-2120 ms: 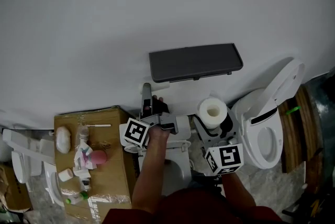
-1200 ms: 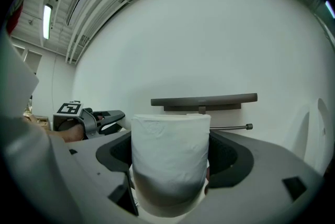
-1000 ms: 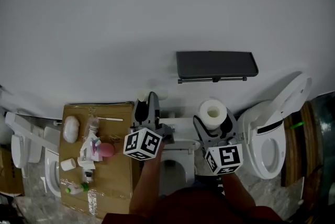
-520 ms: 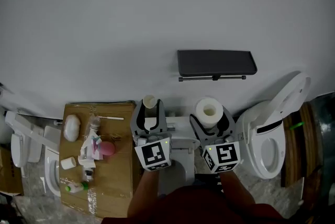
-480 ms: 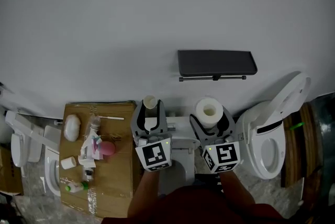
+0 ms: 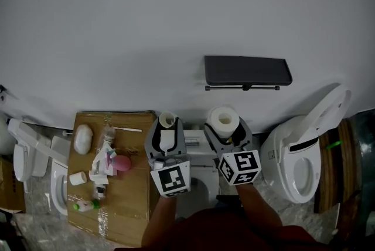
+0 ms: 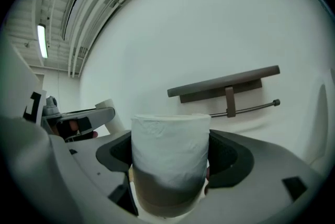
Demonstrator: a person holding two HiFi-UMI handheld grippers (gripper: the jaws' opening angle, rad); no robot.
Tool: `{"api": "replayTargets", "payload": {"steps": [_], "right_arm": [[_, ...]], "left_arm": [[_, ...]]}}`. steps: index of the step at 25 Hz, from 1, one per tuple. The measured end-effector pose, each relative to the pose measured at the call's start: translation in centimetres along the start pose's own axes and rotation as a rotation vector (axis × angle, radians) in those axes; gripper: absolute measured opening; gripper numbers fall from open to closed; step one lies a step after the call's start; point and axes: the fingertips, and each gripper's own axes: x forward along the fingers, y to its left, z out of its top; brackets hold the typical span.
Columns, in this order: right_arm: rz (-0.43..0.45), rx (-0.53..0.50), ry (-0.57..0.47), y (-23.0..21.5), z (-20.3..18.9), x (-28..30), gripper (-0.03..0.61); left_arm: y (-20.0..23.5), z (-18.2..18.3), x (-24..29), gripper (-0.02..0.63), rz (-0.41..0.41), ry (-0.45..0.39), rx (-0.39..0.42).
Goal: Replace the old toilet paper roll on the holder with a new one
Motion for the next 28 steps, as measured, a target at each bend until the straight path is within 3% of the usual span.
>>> {"api": "replayTargets", "payload": {"steps": [4,9,17,28], "right_arm": [[0.044,0.149,0.007,0.8,-0.7,2.6,0.38],[0.099,0.456,0.02,1.0,-1.8,5.9,0.38],[0.098,0.795,-0.029,0.6,-1.2,9.9,0.38],[0.068,1.074,-0.112,-1.7,-0.4,12.7,0.38]], "left_arm": [[1.2,-0.2,-0.7,0.195,0.034,0.012,0.001],[2.6,-0.7,-1.7,0.195,0.073,0.036,0.029],[4.2,-0.8,-3.1,0.195,0.128,0.057,0.041],[4.5,-1.9,-3.2,0.195,0.14,0.085,0.032]]}}
